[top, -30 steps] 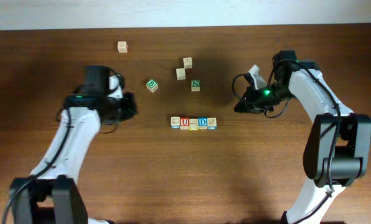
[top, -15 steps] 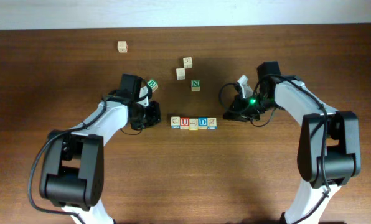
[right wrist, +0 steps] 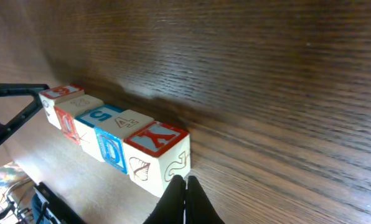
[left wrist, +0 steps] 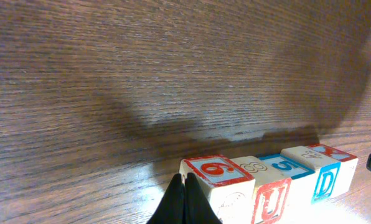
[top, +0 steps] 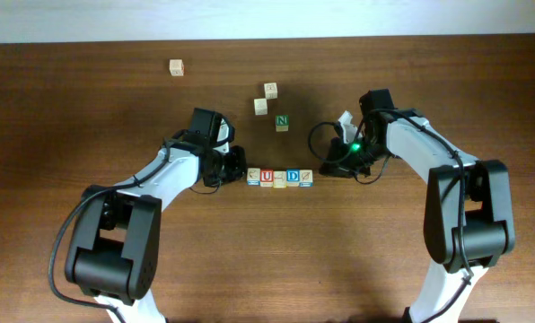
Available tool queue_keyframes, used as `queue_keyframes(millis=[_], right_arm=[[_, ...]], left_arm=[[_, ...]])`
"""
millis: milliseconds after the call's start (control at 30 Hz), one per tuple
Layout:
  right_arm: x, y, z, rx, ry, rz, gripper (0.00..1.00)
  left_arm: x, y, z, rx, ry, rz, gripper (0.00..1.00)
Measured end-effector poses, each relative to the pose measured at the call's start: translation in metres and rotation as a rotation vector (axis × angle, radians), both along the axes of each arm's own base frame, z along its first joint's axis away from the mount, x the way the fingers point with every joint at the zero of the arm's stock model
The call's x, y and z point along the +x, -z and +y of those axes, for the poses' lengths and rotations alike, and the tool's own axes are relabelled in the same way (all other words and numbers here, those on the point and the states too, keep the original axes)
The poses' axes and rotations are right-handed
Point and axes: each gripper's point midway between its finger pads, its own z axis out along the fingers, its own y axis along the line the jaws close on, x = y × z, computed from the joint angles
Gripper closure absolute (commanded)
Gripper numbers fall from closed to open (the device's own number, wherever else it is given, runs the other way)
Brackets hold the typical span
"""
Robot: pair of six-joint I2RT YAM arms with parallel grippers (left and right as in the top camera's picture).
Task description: Rotate 5 blocks
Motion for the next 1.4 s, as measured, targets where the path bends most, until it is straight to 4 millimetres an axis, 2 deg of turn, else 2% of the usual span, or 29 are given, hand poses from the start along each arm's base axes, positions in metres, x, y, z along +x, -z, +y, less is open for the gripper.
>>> queue_keyframes(millis=[367, 567, 633, 700, 833, 933, 1000, 1100, 1233, 1300, 1400], right_arm=[[-0.003, 0.001, -0.001, -0.010, -0.005, 0.009, 0.95], [-0.004, 0.003, -0.005, -0.032, -0.006, 0.012, 0.96], [-0.004, 0.003, -0.005, -0.033, -0.007, 0.011, 0.96], [-0.003, 0.004, -0.006, -0.035, -0.008, 0.008, 0.96], [-0.009, 0.002, -0.014, -0.039, -0.013, 0.035, 0.96], [-0.003, -0.014, -0.029, -0.018, -0.019, 0.027, 0.96], [0.009, -0.025, -0.036, 0.018, -0.015, -0.021, 0.96], [0.015, -0.029, -0.039, 0.080, -0.021, -0.068, 0.96], [0.003, -0.019, -0.030, 0.122, -0.045, -0.062, 0.96], [-0.003, -0.014, -0.029, 0.130, -0.047, -0.043, 0.95], [-0.002, -0.014, -0.028, 0.135, -0.048, -0.055, 0.96]], left_arm=[[-0.006, -0.003, -0.008, -0.048, 0.021, 0.026, 1.00], [-0.022, 0.001, -0.006, -0.032, 0.096, 0.058, 1.00], [-0.037, 0.001, 0.004, 0.015, 0.136, 0.126, 1.00], [-0.038, -0.012, 0.018, 0.069, 0.155, 0.173, 1.00], [-0.008, -0.053, 0.038, 0.093, 0.166, 0.105, 1.00], [0.006, -0.067, 0.047, 0.045, 0.172, 0.058, 1.00], [0.006, -0.066, 0.047, 0.003, 0.185, 0.062, 1.00], [0.006, -0.046, 0.037, -0.067, 0.223, 0.096, 1.00], [0.002, -0.023, 0.025, -0.112, 0.269, 0.135, 1.00], [0.001, -0.024, 0.019, -0.124, 0.291, 0.123, 1.00], [0.003, -0.024, 0.013, -0.120, 0.302, 0.110, 1.00]])
